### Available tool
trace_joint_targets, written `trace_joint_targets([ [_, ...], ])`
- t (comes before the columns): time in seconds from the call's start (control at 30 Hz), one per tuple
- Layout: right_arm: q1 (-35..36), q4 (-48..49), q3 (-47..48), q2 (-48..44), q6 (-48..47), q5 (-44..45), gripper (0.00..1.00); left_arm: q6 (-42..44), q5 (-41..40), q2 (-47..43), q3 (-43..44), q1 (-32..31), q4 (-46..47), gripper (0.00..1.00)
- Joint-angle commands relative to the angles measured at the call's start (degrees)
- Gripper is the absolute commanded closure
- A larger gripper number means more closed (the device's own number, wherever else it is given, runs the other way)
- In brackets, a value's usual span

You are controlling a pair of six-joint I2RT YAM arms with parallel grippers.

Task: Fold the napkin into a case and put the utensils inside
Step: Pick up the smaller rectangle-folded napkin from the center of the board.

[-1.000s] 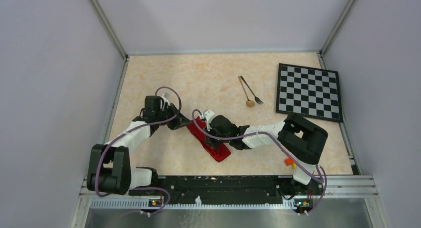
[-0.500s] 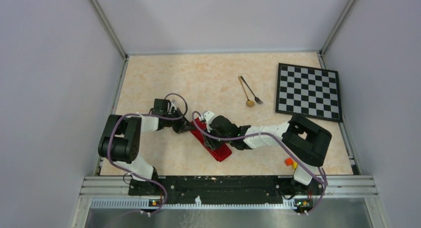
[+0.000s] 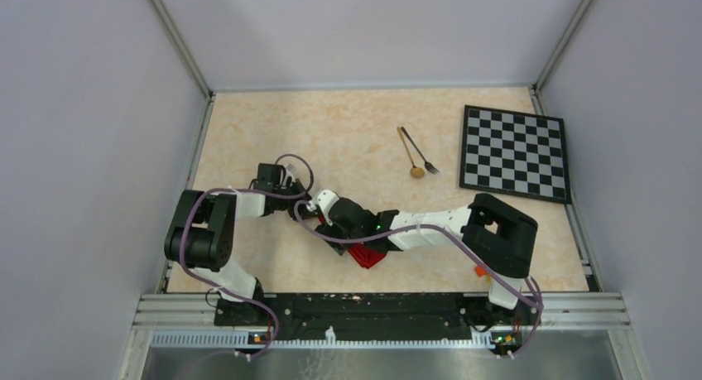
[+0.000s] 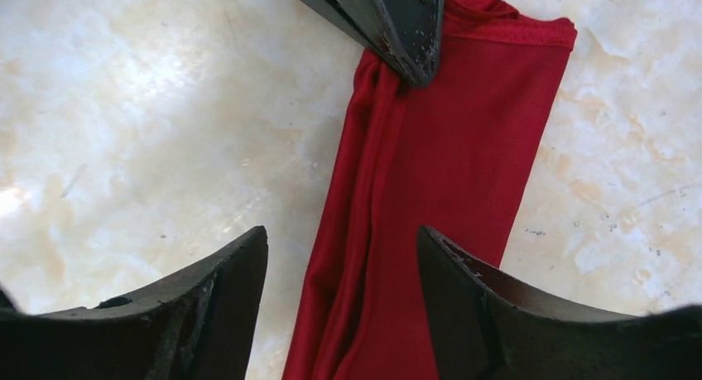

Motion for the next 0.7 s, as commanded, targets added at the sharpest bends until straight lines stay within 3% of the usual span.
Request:
trace_joint_targets([
  [0.0,1.79,-2.34,2.42,3.16,-2.02,7.55,0.37,2.70,-6.85,1.49,0.40,-0.03,-1.52,1.00],
  [0.23,3.17,-3.72,2.38,6.28,-0.19,13.04,0.52,2.87,-6.79,0.70,1.11,-0.03,-3.31,1.00],
  [0.33,3.43,-5.44,3.26,7.54,2.71,17.40,0.75,3.68,-6.82,-0.97,2.29,-0.03,-4.47,0.99],
  [0.43,3.38,-5.56,3.42,7.19,5.36,18.91,1.00,5.92,-7.54,-4.32,5.24,-0.03,-8.76,0.91],
  [0.67,3.12,-5.49,4.70,2.50,11.49,12.35,1.00,14.07,-10.99,-16.83,17.88,1.16,-24.38,0.57],
])
